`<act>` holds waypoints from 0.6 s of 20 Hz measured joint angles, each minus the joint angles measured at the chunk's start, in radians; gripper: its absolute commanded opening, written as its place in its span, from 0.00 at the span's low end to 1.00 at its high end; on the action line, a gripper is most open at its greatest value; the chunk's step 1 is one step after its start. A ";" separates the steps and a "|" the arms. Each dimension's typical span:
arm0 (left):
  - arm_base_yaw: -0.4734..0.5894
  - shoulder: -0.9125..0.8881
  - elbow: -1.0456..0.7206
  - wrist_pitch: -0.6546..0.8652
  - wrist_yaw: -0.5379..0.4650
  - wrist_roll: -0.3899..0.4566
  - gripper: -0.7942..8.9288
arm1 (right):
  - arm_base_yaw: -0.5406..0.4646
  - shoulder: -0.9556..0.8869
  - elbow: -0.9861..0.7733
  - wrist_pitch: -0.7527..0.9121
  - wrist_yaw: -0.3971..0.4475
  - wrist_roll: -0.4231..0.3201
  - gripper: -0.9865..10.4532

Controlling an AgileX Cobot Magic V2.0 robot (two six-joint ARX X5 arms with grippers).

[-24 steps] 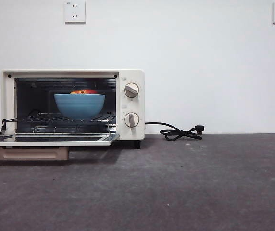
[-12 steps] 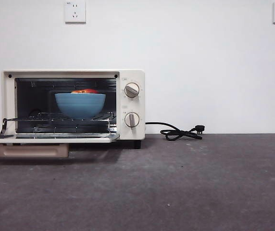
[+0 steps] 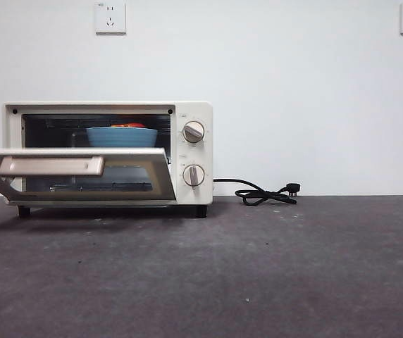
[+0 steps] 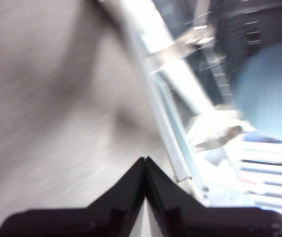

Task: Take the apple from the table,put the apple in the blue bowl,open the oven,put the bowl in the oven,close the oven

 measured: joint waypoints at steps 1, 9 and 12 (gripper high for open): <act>-0.001 0.000 0.003 0.031 0.016 -0.035 0.07 | 0.000 0.000 0.000 0.000 0.007 0.000 0.08; -0.006 0.000 0.054 0.197 0.053 -0.250 0.07 | 0.000 0.000 0.000 0.000 0.047 0.003 0.08; -0.011 0.000 0.115 0.201 0.056 -0.285 0.07 | 0.000 0.000 0.000 0.000 0.072 0.003 0.08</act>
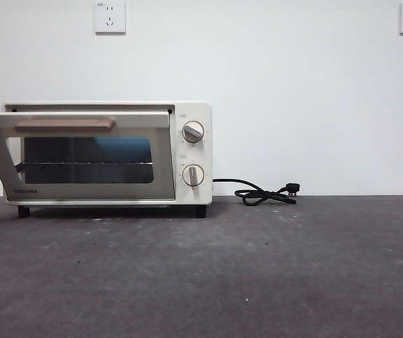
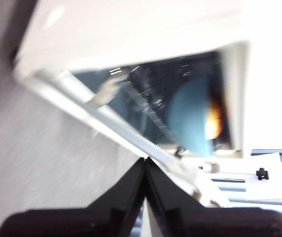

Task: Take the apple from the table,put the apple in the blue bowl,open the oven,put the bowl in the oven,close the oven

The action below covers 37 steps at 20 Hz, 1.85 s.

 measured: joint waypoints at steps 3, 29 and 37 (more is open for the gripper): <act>-0.004 0.000 0.074 0.002 0.006 -0.021 0.07 | 0.000 0.000 0.000 0.000 0.003 0.003 0.08; -0.392 -0.569 0.114 -0.658 -0.330 0.575 0.07 | 0.000 -0.001 -0.003 -0.280 0.112 0.045 0.09; -0.566 -0.889 0.114 -0.839 -0.533 0.711 0.08 | 0.000 -0.001 -0.003 -0.280 0.112 0.045 0.09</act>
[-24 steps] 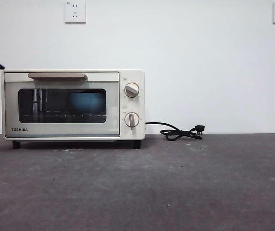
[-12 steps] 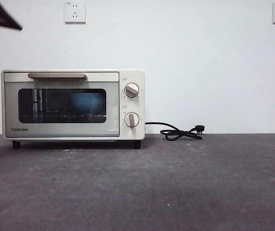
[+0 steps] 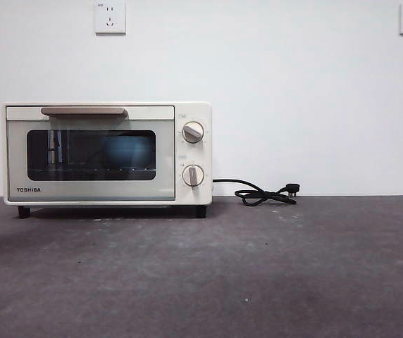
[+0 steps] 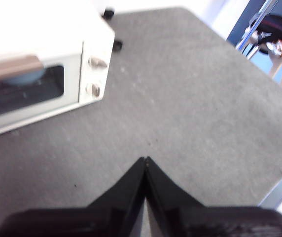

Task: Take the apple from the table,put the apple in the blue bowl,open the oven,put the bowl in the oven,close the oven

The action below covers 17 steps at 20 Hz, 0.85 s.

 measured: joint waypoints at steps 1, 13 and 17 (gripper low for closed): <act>0.000 -0.014 0.000 0.000 0.000 0.003 0.08 | 0.000 0.000 0.000 0.000 0.000 0.000 0.09; 0.053 -0.003 -0.006 0.037 -0.217 0.069 0.08 | 0.000 0.000 0.000 0.000 0.000 0.000 0.09; 0.084 -0.160 -0.153 0.236 -0.222 0.085 0.08 | 0.000 0.000 0.000 0.000 0.000 0.000 0.09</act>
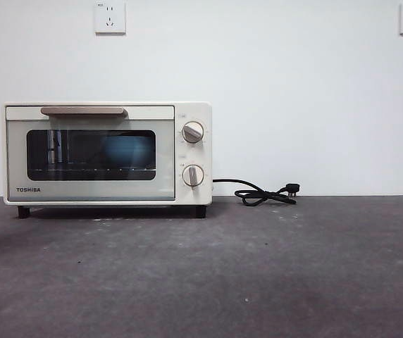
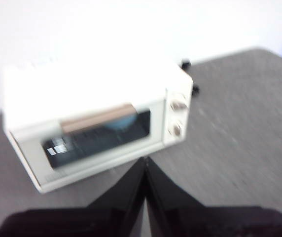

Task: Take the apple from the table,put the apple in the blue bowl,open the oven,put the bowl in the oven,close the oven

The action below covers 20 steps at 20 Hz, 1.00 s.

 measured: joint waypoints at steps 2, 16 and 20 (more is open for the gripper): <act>0.022 -0.106 -0.135 0.129 -0.002 0.034 0.08 | 0.000 0.000 0.000 0.000 0.000 0.000 0.09; 0.039 -0.720 -1.023 0.513 -0.206 -0.045 0.08 | 0.000 0.000 0.000 0.000 -0.001 0.000 0.09; 0.037 -0.721 -1.088 0.529 -0.252 -0.055 0.08 | 0.000 0.000 0.000 0.000 0.024 0.000 0.09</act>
